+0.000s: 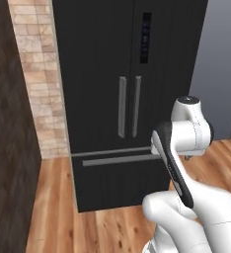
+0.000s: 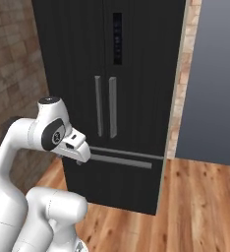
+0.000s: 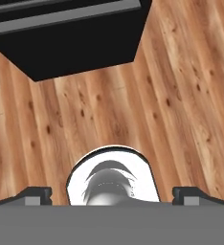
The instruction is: Place one of the steaks on the plate and the other in the bowl. Then place the bowl in the fridge.
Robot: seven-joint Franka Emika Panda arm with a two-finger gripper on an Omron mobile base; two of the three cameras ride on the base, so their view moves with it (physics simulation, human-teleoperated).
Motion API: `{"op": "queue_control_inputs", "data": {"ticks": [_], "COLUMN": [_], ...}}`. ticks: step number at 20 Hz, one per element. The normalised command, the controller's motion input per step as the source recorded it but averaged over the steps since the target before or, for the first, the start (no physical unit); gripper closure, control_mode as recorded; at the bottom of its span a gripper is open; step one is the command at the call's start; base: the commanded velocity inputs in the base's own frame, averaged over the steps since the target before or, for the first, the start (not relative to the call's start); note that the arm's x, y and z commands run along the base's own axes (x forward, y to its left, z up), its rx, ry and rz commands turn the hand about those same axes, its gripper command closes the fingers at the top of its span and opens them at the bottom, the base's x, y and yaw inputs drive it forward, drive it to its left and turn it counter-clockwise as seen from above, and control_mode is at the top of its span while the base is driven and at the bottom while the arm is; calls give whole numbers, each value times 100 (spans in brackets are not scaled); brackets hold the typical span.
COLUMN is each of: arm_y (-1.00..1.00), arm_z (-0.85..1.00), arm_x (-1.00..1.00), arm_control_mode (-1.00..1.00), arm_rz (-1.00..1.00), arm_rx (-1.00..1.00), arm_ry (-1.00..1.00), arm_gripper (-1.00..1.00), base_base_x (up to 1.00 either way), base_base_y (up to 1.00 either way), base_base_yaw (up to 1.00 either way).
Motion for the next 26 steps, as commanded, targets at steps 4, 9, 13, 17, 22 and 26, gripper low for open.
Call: {"op": "queue_control_inputs", "data": {"ticks": [4, 9, 13, 17, 22, 26], "arm_y": [0, 0, 0, 0, 0, 0], "arm_z": [0, 0, 0, 0, 0, 0], "arm_x": [0, 0, 0, 0, 0, 0], "arm_control_mode": [100, 100, 100, 100, 100, 100], "arm_rz": [0, 0, 0, 0, 0, 0], "arm_rx": [0, 0, 0, 0, 0, 0], "arm_ry": [0, 0, 0, 0, 0, 0], "arm_gripper": [-100, -100, -100, -100, -100, -100], "base_base_x": [31, 37, 31, 9, 0, 0], "base_base_y": [8, 22, 29, 13, 0, 0], "base_base_yaw": [-8, -10, -11, -4, 0, 0]}}
